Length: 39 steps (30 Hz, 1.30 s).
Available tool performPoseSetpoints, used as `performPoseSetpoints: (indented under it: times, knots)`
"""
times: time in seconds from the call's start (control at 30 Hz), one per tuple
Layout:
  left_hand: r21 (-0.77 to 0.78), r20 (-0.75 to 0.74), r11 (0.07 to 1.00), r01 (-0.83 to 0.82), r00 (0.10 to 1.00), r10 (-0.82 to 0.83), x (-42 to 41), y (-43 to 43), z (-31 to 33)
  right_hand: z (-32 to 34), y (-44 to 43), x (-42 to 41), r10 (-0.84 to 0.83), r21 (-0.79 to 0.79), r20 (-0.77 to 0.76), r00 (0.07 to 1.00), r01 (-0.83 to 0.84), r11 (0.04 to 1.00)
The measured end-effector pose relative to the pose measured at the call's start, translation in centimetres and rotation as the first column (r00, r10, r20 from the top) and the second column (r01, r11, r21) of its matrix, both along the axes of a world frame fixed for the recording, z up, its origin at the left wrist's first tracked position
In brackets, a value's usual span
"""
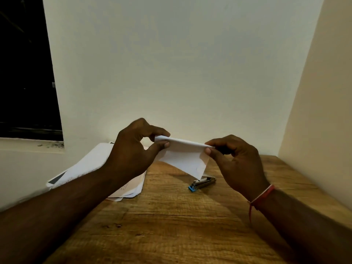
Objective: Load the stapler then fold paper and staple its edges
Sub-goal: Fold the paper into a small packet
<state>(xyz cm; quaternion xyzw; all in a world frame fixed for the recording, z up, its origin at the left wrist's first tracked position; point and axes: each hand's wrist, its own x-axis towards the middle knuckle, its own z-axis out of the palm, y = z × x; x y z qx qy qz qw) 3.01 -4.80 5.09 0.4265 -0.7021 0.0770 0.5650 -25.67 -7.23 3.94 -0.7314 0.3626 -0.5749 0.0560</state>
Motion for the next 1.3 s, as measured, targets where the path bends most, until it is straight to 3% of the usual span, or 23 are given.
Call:
performPoseSetpoints:
  times: [0.1,0.2,0.37,0.57,0.67,0.77,0.83,0.9,1.07,1.17,1.3]
  knots:
    - [0.011,-0.026,1.000,0.024,0.999,-0.024,-0.4,0.3,0.2,0.0,-0.2,0.0,0.010,0.022,0.030,0.999,-0.011,1.000]
    - [0.088,-0.120,0.993,0.083,0.990,-0.072,-0.8,0.6,0.5,0.0,-0.3,0.1,0.067,0.109,0.166,0.984,-0.086,0.990]
    - [0.361,-0.313,0.889,0.283,0.934,-0.171,-0.7,0.7,0.0,0.0,-0.4,0.0,0.192,0.191,0.368,0.910,-0.277,0.942]
    - [0.237,-0.571,0.890,0.389,0.797,-0.196,-1.0,0.4,-0.1,0.0,-0.7,0.0,0.175,0.272,0.531,0.829,-0.362,0.891]
    - [0.184,-0.590,0.908,0.377,0.781,-0.204,-1.1,0.6,0.1,-0.1,-0.6,0.1,0.191,0.310,0.512,0.837,-0.388,0.868]
    - [0.154,-0.600,0.924,0.350,0.776,-0.194,-1.2,0.8,0.4,-0.2,-0.1,0.4,0.152,0.360,0.382,0.911,-0.298,0.884]
    - [0.162,-0.560,0.934,0.317,0.809,-0.178,-1.3,1.1,0.6,-0.1,0.3,0.6,0.101,0.341,0.244,0.965,-0.183,0.922]
    - [0.178,-0.483,0.931,0.319,0.853,-0.200,-1.6,1.6,0.7,0.2,1.0,0.7,0.095,0.304,0.204,0.974,-0.155,0.940]
    - [0.159,-0.366,0.904,0.396,0.874,-0.319,-3.0,3.0,0.7,1.2,2.8,1.5,0.280,0.310,0.275,0.920,-0.360,0.880]
    - [0.132,-0.308,0.912,0.389,0.890,-0.335,-3.6,3.9,0.6,1.4,3.7,1.7,0.301,0.323,0.305,0.904,-0.395,0.860]
    - [0.123,-0.396,0.865,0.486,0.823,-0.406,-3.9,4.5,1.4,2.3,4.0,1.6,0.367,0.368,0.451,0.814,-0.544,0.754]
